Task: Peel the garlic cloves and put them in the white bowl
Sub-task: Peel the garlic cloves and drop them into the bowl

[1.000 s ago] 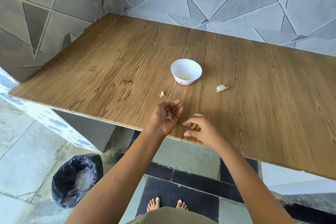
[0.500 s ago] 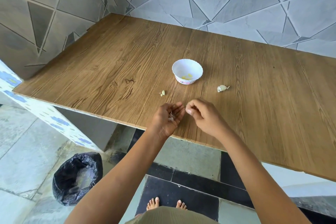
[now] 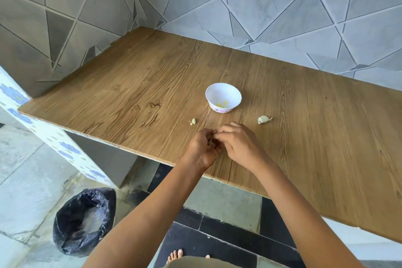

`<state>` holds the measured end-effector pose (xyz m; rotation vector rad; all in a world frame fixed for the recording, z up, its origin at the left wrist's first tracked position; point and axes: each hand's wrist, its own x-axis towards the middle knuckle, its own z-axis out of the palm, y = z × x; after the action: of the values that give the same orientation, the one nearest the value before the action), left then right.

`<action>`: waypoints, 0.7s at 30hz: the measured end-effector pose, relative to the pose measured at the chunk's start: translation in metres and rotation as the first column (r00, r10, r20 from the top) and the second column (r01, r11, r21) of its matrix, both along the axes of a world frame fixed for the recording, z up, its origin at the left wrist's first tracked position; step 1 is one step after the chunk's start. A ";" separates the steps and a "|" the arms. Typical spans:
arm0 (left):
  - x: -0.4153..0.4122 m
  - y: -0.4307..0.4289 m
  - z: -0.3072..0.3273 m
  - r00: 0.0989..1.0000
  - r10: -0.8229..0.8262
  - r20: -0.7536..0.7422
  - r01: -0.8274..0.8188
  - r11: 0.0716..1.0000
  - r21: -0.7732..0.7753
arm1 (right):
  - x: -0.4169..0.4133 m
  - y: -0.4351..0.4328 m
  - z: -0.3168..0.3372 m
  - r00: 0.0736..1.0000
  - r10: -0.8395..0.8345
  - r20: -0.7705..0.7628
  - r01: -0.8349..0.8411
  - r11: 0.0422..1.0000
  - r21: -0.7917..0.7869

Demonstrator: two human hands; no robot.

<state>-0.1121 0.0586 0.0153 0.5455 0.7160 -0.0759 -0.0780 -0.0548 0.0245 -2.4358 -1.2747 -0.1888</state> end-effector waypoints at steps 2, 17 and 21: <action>0.000 -0.001 0.002 1.000 0.002 -0.003 -0.002 1.000 -0.002 | 0.000 -0.001 0.001 0.998 0.007 0.063 -0.006 1.000 -0.016; 0.000 0.008 0.010 0.990 0.128 0.062 -0.118 0.983 -0.141 | 0.029 -0.018 0.001 0.955 -0.051 -0.292 0.164 0.913 0.375; -0.003 0.019 0.009 0.977 0.204 0.054 -0.196 0.972 -0.129 | 0.029 -0.006 -0.004 0.928 -0.016 -0.371 0.169 0.907 0.385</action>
<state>-0.1155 0.0775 0.0244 0.3544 0.6926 0.0861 -0.0489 -0.0606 0.0206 -2.0465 -0.8533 -0.0258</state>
